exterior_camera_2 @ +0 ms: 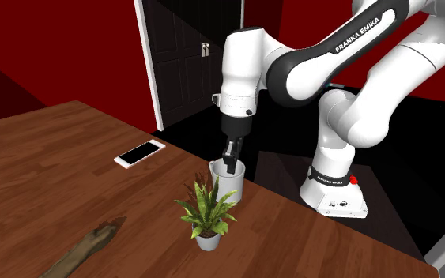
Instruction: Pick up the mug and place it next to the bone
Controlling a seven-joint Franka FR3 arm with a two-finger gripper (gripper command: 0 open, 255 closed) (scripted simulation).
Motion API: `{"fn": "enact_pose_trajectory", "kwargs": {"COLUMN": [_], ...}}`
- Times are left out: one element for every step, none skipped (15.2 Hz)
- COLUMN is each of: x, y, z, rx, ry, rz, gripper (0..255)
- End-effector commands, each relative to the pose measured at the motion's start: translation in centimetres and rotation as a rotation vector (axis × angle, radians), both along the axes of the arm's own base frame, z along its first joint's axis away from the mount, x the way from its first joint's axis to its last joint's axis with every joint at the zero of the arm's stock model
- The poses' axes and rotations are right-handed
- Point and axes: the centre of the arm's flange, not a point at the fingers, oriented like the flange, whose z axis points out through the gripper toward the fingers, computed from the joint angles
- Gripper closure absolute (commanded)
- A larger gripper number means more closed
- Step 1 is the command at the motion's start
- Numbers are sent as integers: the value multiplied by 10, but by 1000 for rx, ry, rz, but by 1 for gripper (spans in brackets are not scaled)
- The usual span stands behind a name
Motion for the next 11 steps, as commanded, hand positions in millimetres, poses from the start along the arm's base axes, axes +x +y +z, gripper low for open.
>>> {"fn": "enact_pose_trajectory", "kwargs": {"x": [1, 1, 1, 1, 1, 1, 1, 1, 1, 1, 1], "y": [0, 0, 0, 0, 0, 0, 0, 0, 0, 0, 0], "z": [10, 15, 21, 26, 31, 37, 42, 47, 52, 58, 63], "rx": [0, 0, 0, 0, 0, 0, 0, 0, 0, 0, 0], "ry": [0, 0, 0, 0, 0, 0, 0, 0, 0, 0, 0], "rz": [0, 0, 0, 0, 0, 0, 0, 0, 0, 0, 0], "gripper": [255, 255, 255, 255, 255, 255, 255, 255, 255, 255, 255]}}
